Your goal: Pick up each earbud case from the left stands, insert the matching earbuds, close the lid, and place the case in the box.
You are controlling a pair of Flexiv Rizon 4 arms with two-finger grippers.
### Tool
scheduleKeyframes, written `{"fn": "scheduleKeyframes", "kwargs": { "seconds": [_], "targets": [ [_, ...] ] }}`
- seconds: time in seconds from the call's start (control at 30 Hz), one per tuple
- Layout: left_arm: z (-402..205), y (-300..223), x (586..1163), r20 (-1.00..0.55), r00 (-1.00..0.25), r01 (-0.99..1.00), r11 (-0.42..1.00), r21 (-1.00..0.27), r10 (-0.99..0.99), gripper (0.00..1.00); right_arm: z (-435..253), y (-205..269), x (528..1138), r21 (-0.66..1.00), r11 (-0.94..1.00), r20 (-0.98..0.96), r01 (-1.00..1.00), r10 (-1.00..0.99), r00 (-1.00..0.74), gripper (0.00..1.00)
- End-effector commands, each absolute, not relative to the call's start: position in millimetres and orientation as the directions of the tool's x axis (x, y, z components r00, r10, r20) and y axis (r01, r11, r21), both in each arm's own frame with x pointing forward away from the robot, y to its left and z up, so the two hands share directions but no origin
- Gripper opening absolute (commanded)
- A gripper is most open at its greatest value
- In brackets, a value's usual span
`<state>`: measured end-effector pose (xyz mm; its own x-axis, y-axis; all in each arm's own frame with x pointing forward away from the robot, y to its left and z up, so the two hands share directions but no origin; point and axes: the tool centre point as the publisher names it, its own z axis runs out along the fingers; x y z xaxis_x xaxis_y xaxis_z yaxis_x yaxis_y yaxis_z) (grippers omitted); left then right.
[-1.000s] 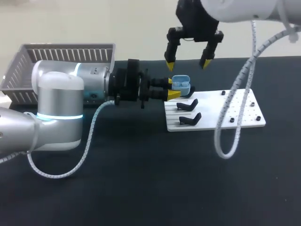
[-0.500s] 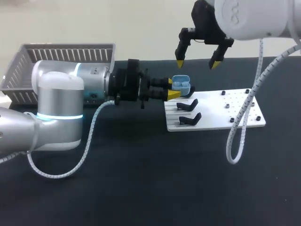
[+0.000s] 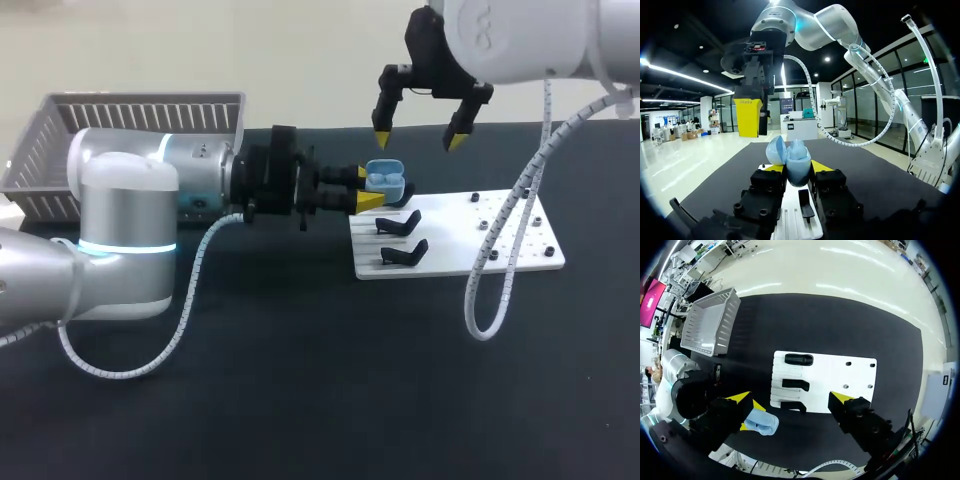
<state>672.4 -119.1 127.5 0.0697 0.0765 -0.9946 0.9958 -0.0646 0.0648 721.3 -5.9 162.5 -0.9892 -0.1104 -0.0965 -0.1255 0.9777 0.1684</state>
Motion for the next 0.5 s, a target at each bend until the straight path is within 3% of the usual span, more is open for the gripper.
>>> {"fn": "scheduleKeyframes", "kwargs": {
  "seconds": [0.03,0.5],
  "targets": [
    [127,-119,671,-0.995,0.073,0.996,-0.058,0.068,0.074,0.0,158,-4,726,0.162,0.979,-0.082,-0.125,-0.113,-0.99,1.0],
    [127,-119,671,-0.995,0.073,0.996,-0.058,0.068,0.074,0.0,148,-5,711,0.151,0.981,-0.044,-0.122,-0.116,-0.992,1.0]
  ]
}}
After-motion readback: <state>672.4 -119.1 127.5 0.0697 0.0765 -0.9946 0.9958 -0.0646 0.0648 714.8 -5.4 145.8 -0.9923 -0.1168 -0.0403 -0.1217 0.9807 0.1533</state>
